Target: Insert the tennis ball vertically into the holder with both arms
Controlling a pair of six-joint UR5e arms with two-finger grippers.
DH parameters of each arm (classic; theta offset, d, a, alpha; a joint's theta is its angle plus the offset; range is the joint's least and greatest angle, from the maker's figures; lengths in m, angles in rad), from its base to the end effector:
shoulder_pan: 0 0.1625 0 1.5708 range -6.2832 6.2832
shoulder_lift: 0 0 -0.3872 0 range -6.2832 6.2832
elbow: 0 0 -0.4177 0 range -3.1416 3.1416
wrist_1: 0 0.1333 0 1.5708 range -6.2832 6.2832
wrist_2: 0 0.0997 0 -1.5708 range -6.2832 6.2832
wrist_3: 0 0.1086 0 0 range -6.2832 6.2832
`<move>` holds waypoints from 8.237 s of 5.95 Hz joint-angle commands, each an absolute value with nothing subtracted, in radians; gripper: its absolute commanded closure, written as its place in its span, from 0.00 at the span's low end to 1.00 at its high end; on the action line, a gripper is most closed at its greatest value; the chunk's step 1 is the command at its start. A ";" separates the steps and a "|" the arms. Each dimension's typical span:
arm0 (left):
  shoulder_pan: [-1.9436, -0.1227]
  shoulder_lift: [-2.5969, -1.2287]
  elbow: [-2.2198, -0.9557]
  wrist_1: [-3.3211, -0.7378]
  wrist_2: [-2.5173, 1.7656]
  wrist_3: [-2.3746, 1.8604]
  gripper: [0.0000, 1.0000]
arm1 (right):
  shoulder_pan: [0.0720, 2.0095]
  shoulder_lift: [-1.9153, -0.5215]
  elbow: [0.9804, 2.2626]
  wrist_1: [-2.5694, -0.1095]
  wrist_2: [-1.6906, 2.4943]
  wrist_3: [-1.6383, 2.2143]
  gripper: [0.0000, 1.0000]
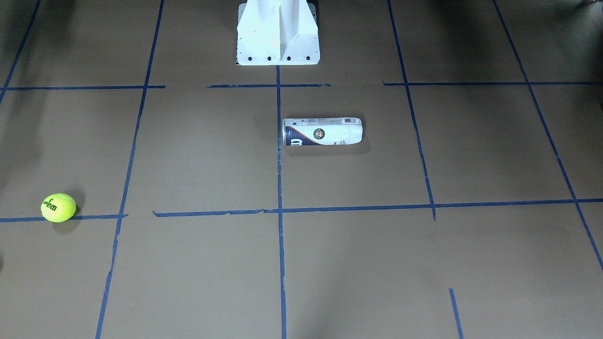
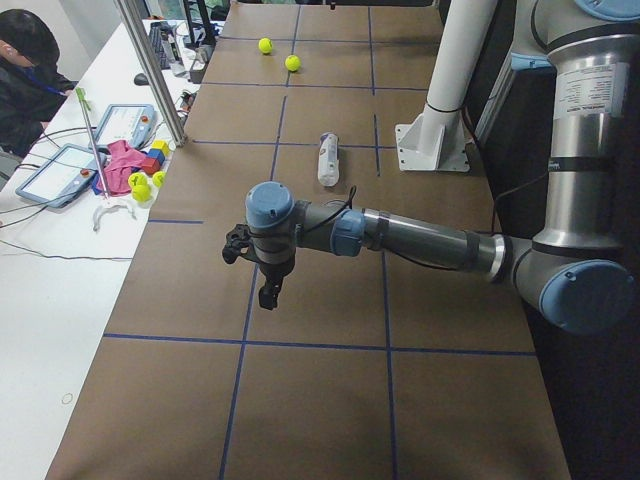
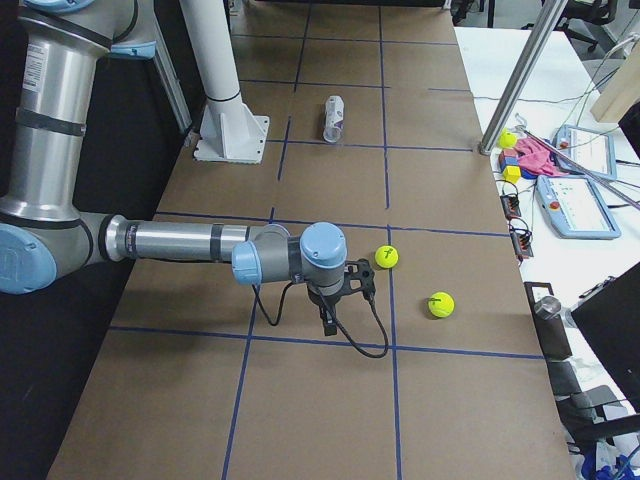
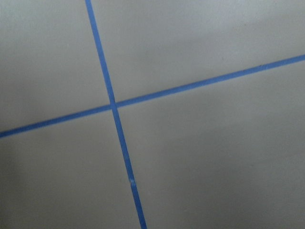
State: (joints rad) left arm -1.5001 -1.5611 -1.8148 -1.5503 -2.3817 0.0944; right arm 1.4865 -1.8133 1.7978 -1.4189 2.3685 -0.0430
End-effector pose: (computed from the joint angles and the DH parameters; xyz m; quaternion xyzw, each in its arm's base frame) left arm -0.0180 -0.5184 0.5047 0.1027 0.3910 0.1173 0.9071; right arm 0.0189 -0.4369 0.6064 0.0548 -0.3887 -0.0849 0.9158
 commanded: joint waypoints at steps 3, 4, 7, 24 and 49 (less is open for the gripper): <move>-1.321 -1.679 -1.844 -1.833 -2.370 0.078 0.00 | 1.485 -1.813 1.798 -1.419 2.368 -0.041 0.00; -1.271 -1.747 -1.853 -1.856 -2.370 0.054 0.00 | 1.483 -1.813 1.798 -1.419 2.367 -0.041 0.00; -1.006 -1.980 -1.852 -1.855 -2.361 -0.127 0.00 | 1.483 -1.812 1.798 -1.417 2.367 -0.043 0.00; -0.350 -2.543 -1.514 -1.144 -1.563 0.163 0.00 | 1.482 -1.813 1.787 -1.420 2.364 -0.046 0.00; -0.538 -2.412 -1.764 -1.871 -1.787 -0.162 0.36 | 1.479 -1.812 1.778 -1.419 2.362 -0.046 0.00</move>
